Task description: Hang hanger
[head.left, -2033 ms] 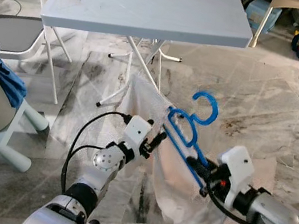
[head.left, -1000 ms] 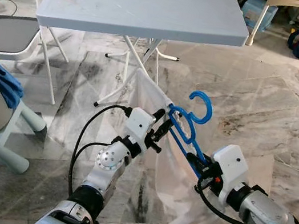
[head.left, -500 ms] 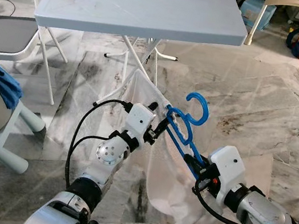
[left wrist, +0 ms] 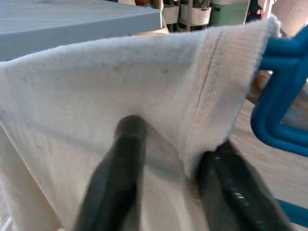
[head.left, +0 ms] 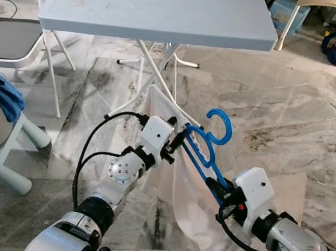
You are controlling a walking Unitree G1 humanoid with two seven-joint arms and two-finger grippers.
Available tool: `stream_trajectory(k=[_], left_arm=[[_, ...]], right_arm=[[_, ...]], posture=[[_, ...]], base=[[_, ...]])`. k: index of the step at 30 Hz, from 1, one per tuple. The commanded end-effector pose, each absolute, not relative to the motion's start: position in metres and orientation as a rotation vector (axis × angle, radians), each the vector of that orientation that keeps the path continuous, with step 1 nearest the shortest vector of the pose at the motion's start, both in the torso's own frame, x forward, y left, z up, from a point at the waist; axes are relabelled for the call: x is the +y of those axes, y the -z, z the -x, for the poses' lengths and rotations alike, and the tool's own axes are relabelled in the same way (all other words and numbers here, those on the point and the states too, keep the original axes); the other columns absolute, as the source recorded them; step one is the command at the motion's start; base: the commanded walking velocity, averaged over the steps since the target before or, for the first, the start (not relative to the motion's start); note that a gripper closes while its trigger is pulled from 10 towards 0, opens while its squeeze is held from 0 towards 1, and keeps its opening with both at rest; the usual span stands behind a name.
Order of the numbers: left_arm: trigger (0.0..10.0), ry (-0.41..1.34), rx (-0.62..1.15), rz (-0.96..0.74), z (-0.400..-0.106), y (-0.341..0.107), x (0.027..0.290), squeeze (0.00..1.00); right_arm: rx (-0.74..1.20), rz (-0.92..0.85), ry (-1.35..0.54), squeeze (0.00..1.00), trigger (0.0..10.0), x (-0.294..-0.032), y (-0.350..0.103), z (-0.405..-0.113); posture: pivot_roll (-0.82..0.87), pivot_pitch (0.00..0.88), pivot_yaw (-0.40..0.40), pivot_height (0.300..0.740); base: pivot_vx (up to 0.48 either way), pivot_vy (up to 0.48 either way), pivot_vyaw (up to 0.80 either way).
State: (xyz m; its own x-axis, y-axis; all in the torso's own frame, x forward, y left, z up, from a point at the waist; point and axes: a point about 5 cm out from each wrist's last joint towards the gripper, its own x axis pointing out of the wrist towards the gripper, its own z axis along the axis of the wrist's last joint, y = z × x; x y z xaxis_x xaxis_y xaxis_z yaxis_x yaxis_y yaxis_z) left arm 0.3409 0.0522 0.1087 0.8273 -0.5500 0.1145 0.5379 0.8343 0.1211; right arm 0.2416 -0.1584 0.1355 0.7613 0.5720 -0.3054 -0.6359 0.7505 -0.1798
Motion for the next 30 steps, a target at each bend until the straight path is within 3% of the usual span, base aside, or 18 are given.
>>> stream_trajectory(k=[1, 18, 30], left_arm=[[0.0, 0.568, -0.136, -0.093, -0.341, -0.106, 0.054, 0.0], [0.0, 0.555, -0.143, -0.076, -0.339, -0.103, 0.059, 0.0], [0.0, 0.461, -0.136, -0.135, -0.35, -0.109, 0.084, 0.0]], right_arm=[[0.205, 0.286, -0.682, 0.0, 10.0, -0.155, -0.141, -0.241], [0.219, 0.298, -0.636, 0.0, 10.0, -0.157, -0.133, -0.243], [0.231, 0.353, -0.608, 0.0, 10.0, -0.164, -0.128, -0.244]], posture=[[-0.12, 0.223, -0.003, 0.74], [-0.12, 0.231, 0.001, 0.74], [-0.11, 0.234, 0.017, 0.74]], base=[[0.0, 0.0, 0.0], [0.0, 0.0, 0.0], [0.0, 0.0, 0.0]])
